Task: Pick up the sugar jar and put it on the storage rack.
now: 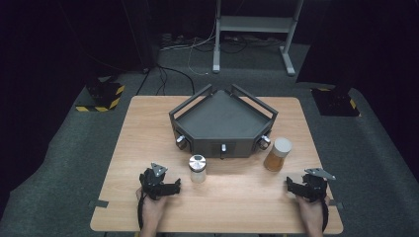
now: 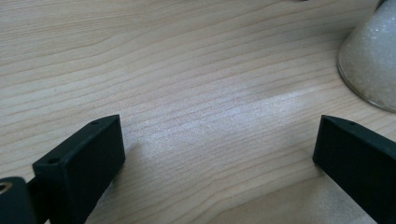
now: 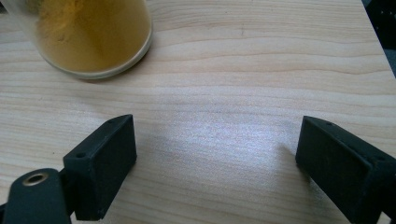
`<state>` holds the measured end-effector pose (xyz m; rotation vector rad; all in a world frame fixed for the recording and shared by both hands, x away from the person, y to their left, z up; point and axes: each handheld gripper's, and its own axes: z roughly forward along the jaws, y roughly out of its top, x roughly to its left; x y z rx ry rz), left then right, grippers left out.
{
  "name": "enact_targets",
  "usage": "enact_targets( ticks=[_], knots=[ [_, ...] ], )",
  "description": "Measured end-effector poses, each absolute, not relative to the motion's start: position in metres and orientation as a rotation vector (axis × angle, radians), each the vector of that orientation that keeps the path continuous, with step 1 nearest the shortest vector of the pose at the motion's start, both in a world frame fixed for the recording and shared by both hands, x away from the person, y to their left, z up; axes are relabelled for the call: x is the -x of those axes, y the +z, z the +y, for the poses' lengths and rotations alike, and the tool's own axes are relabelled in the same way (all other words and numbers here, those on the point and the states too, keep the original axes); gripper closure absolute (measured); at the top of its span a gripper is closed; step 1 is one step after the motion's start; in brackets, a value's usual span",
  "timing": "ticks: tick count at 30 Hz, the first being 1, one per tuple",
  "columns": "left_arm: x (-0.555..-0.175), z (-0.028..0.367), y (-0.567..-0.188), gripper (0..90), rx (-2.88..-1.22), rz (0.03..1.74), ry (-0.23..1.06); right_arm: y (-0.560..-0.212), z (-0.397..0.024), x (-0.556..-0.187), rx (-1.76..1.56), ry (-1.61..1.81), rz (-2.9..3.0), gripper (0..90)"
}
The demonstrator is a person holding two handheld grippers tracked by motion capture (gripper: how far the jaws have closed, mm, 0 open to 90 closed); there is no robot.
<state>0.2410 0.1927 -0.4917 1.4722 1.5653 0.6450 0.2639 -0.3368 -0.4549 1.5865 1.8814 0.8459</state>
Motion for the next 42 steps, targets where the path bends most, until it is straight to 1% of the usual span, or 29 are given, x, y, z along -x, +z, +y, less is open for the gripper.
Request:
enact_targets(
  ticks=[9, 11, 16, 20, 25, 28, 42],
  knots=[
    [-0.242, 0.193, -0.491, 2.1, -1.479, 1.566, 0.643, -0.455, -0.337, -0.264, -1.585, 0.845, 1.884, 11.2],
    [-0.242, 0.193, -0.49, 0.3, -1.489, 1.566, 0.637, -0.455, -0.337, -0.264, -1.586, 0.845, 1.884, 11.2],
    [-0.242, 0.194, -0.491, 0.2, -1.489, 1.56, 0.634, -0.455, -0.337, -0.264, -1.586, 0.845, 1.884, 11.2],
    [-0.242, 0.195, -0.488, 0.2, -1.51, 1.548, 0.613, -0.455, -0.337, -0.264, -1.586, 0.845, 1.883, 11.2],
    [-0.237, 0.189, -0.485, 0.2, -1.539, 1.49, 0.612, -0.455, -0.337, -0.264, -1.588, 0.845, 1.882, 11.2],
    [-0.235, 0.182, -0.482, 0.2, -1.57, 1.445, 0.589, -0.455, -0.336, -0.264, -1.588, 0.845, 1.882, 11.2],
    [-0.243, 0.161, -0.478, 0.3, -1.634, 1.365, 0.501, -0.455, -0.336, -0.264, -1.588, 0.845, 1.882, 11.2]
  ],
)
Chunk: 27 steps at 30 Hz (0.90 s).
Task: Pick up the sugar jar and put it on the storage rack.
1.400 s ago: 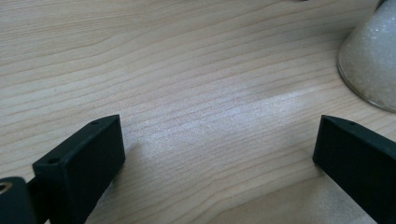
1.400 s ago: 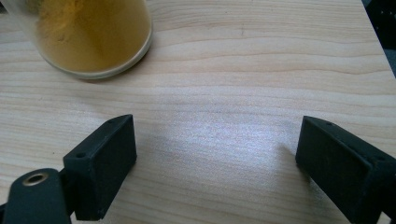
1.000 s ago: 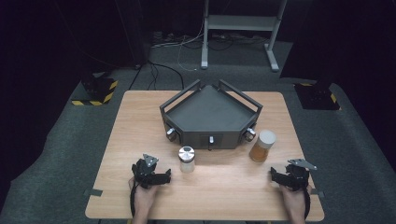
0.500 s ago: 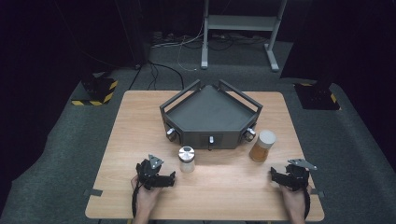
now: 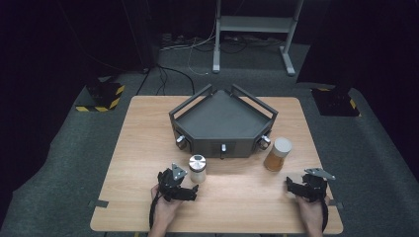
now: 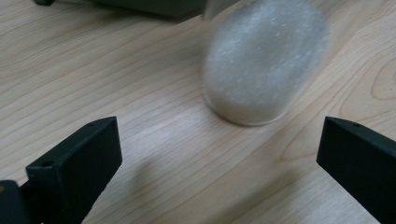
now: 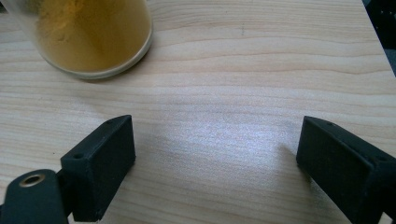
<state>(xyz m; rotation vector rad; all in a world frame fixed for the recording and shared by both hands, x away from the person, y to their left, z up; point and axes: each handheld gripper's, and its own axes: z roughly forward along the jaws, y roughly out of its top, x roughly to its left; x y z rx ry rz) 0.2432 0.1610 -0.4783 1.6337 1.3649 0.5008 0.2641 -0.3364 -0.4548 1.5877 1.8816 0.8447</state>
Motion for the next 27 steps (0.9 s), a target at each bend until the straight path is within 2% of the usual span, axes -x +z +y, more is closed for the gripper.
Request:
enact_targets(
  ticks=[6, 7, 8, 27],
  knots=[
    [-0.25, 0.151, -0.478, 0.5, -1.629, 1.357, 0.484, -0.455, -0.336, -0.264, -1.587, 0.845, 1.882, 11.0],
    [-0.271, 0.172, -0.44, 0.5, -2.071, 1.187, 0.503, -0.455, -0.336, -0.264, -1.588, 0.845, 1.882, 11.1],
    [-0.251, 0.148, -0.479, 0.9, -1.618, 1.358, 0.482, -0.455, -0.336, -0.264, -1.587, 0.845, 1.882, 11.0],
    [-0.264, 0.13, -0.486, 10.3, -1.544, 1.376, 0.508, -0.455, -0.337, -0.264, -1.588, 0.847, 1.883, 11.1]
  ],
)
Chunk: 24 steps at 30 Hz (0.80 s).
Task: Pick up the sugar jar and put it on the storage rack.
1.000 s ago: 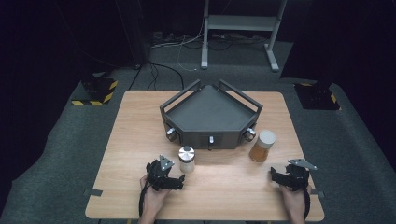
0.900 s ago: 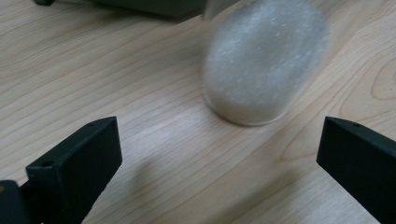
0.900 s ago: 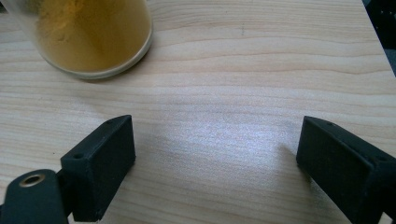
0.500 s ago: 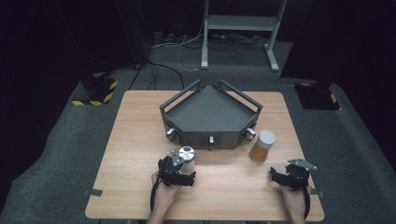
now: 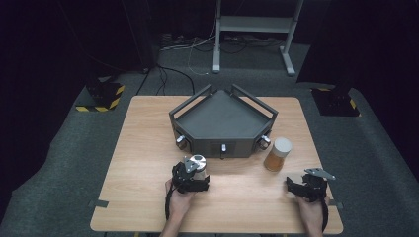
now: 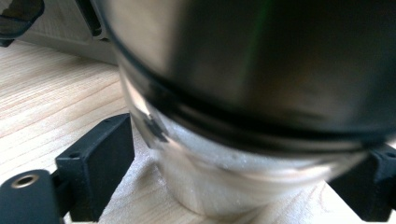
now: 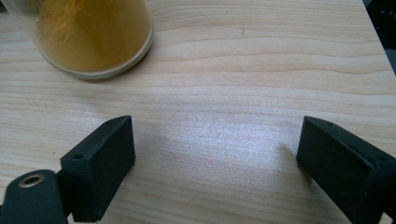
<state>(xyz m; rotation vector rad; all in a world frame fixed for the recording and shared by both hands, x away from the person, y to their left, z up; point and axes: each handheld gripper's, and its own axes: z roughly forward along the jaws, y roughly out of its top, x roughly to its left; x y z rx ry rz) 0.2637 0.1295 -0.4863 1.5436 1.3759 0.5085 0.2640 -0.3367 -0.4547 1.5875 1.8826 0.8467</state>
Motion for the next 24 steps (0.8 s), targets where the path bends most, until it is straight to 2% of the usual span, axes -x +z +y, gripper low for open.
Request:
enact_targets(
  ticks=[11, 12, 15, 18, 19, 24],
  knots=[
    [-0.264, 0.124, -0.491, 15.7, -1.501, 1.383, 0.534, -0.455, -0.337, -0.264, -1.586, 0.847, 1.884, 11.1],
    [-0.28, 0.151, -0.452, 17.1, -1.962, 1.233, 0.564, -0.455, -0.337, -0.264, -1.586, 0.847, 1.884, 11.1],
    [-0.28, 0.15, -0.452, 17.8, -1.966, 1.232, 0.572, -0.455, -0.337, -0.264, -1.586, 0.847, 1.884, 11.1],
    [-0.277, 0.146, -0.46, 20.3, -1.897, 1.254, 0.575, -0.455, -0.337, -0.264, -1.586, 0.847, 1.884, 11.1],
    [-0.265, 0.125, -0.489, 20.3, -1.541, 1.373, 0.546, -0.455, -0.337, -0.264, -1.586, 0.847, 1.884, 11.1],
    [-0.264, 0.123, -0.493, 23.2, -1.504, 1.379, 0.54, -0.455, -0.337, -0.264, -1.585, 0.846, 1.884, 11.1]
  ],
)
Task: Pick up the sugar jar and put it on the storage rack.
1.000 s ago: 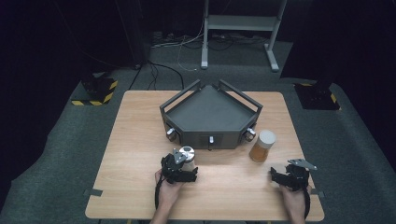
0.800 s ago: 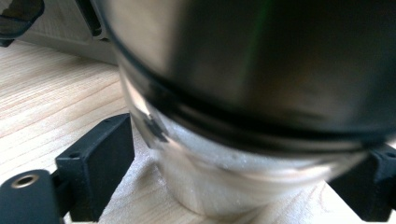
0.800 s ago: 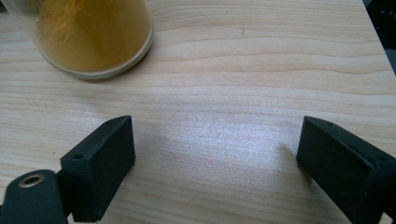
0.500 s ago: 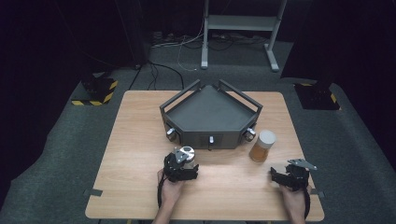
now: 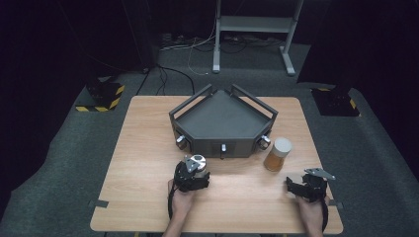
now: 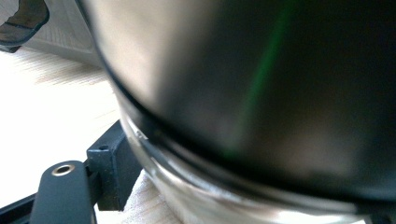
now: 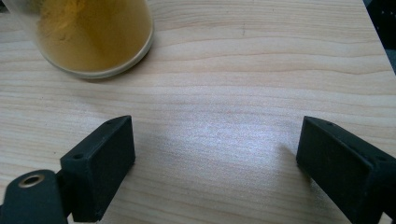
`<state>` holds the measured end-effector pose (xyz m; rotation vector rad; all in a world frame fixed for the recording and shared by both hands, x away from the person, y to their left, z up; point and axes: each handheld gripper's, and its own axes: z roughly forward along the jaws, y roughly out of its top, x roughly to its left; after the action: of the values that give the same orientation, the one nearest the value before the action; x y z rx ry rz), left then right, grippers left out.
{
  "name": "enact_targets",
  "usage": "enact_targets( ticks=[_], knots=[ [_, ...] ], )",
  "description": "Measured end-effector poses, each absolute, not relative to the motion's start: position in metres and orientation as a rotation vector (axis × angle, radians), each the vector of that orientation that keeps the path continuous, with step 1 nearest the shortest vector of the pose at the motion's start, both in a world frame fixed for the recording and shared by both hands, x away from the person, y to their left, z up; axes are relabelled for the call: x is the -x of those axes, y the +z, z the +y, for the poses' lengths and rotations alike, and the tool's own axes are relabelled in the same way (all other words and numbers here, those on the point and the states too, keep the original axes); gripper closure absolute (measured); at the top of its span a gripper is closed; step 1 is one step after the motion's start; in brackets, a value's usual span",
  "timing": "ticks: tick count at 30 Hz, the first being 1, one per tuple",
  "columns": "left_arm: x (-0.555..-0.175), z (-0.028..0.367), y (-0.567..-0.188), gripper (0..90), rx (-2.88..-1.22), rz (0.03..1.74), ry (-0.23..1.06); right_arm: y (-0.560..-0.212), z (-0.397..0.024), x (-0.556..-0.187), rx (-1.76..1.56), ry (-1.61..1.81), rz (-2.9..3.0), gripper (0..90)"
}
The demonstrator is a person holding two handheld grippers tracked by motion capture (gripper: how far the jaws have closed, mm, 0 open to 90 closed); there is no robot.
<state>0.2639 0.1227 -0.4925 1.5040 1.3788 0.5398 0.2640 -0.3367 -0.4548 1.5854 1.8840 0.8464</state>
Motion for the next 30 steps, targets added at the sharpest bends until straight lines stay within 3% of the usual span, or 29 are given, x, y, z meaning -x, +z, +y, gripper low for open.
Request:
enact_targets(
  ticks=[5, 6, 7, 9, 10, 16, 18, 22, 23, 26, 27, 28, 29, 30],
  knots=[
    [-0.263, 0.122, -0.493, 26.6, -1.5, 1.377, 0.541, -0.455, -0.337, -0.264, -1.586, 0.846, 1.884, 11.1],
    [-0.278, 0.148, -0.457, 27.0, -1.931, 1.237, 0.572, -0.455, -0.337, -0.264, -1.586, 0.846, 1.884, 11.1],
    [-0.279, 0.149, -0.454, 27.5, -1.961, 1.226, 0.568, -0.455, -0.337, -0.264, -1.586, 0.846, 1.884, 11.1],
    [-0.279, 0.149, -0.455, 29.9, -1.96, 1.224, 0.565, -0.455, -0.337, -0.264, -1.586, 0.846, 1.884, 11.1],
    [-0.268, 0.134, -0.478, 29.9, -1.694, 1.323, 0.559, -0.455, -0.337, -0.264, -1.586, 0.846, 1.884, 11.1],
    [-0.266, 0.132, -0.48, 31.0, -1.691, 1.317, 0.578, -0.455, -0.337, -0.264, -1.586, 0.846, 1.883, 11.2],
    [-0.261, 0.12, -0.495, 31.2, -1.507, 1.36, 0.558, -0.455, -0.337, -0.264, -1.586, 0.847, 1.883, 11.2],
    [-0.261, 0.12, -0.495, 31.3, -1.513, 1.357, 0.559, -0.455, -0.337, -0.264, -1.586, 0.847, 1.883, 11.2],
    [-0.271, 0.14, -0.467, 31.4, -1.861, 1.25, 0.607, -0.455, -0.337, -0.264, -1.586, 0.847, 1.883, 11.2],
    [-0.271, 0.14, -0.467, 31.4, -1.859, 1.251, 0.611, -0.455, -0.337, -0.264, -1.586, 0.846, 1.884, 11.3],
    [-0.267, 0.134, -0.479, 31.4, -1.744, 1.279, 0.625, -0.455, -0.337, -0.264, -1.586, 0.846, 1.884, 11.2],
    [-0.272, 0.144, -0.461, 31.5, -1.887, 1.239, 0.606, -0.455, -0.337, -0.264, -1.586, 0.846, 1.883, 11.3],
    [-0.272, 0.144, -0.461, 31.5, -1.887, 1.239, 0.606, -0.455, -0.337, -0.264, -1.586, 0.846, 1.883, 11.3],
    [-0.264, 0.131, -0.476, 31.4, -1.67, 1.325, 0.59, -0.455, -0.337, -0.264, -1.586, 0.846, 1.883, 11.3]
  ],
)
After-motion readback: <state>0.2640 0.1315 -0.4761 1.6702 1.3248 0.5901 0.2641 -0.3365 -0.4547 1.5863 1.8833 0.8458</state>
